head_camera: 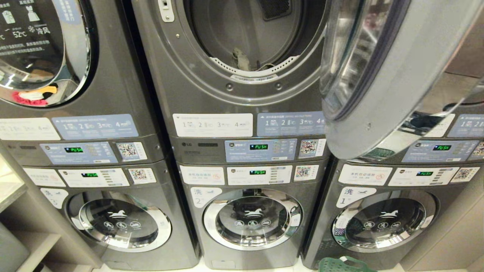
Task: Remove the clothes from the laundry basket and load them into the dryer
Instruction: Close the dryer
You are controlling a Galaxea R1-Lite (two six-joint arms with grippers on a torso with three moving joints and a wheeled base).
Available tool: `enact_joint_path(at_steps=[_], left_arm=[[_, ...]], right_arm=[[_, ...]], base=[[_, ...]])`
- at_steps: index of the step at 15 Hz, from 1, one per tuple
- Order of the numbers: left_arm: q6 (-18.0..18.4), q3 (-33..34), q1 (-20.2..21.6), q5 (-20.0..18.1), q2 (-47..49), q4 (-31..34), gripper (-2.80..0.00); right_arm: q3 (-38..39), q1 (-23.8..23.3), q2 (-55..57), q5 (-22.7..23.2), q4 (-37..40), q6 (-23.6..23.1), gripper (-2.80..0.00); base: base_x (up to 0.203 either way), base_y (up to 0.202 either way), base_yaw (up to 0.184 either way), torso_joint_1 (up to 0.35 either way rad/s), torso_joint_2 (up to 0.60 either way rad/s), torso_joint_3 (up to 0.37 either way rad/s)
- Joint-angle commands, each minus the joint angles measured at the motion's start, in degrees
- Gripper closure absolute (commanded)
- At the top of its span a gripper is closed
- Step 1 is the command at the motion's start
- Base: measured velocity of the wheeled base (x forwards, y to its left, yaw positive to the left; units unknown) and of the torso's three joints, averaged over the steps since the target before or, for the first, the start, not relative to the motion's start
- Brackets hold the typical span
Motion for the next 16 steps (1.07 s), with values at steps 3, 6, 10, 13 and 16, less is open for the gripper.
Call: enact_joint_path(at_steps=[3, 6, 10, 13, 16], left_arm=[[0.0, 0.0, 0.0, 0.0, 0.0, 0.0, 0.0], [0.0, 0.0, 0.0, 0.0, 0.0, 0.0, 0.0], [0.0, 0.0, 0.0, 0.0, 0.0, 0.0, 0.0], [0.0, 0.0, 0.0, 0.0, 0.0, -0.1, 0.0], [0.0, 0.0, 0.0, 0.0, 0.0, -0.1, 0.0]], right_arm=[[-9.0, 5.7, 13.6, -0.2, -0.6, -2.1, 0.0], [-17.5, 14.7, 25.4, -2.5, -1.5, -3.2, 0.0], [-30.9, 21.5, 46.5, -7.2, -3.8, -5.3, 0.0], [-44.8, 23.6, 63.4, -15.7, -6.8, -6.3, 0.0], [-47.2, 24.0, 65.4, -23.9, -10.0, -6.4, 0.0]], base=[[0.0, 0.0, 0.0, 0.0, 0.0, 0.0], [0.0, 0.0, 0.0, 0.0, 0.0, 0.0], [0.0, 0.0, 0.0, 0.0, 0.0, 0.0], [0.0, 0.0, 0.0, 0.0, 0.0, 0.0], [0.0, 0.0, 0.0, 0.001, 0.02, 0.004]])
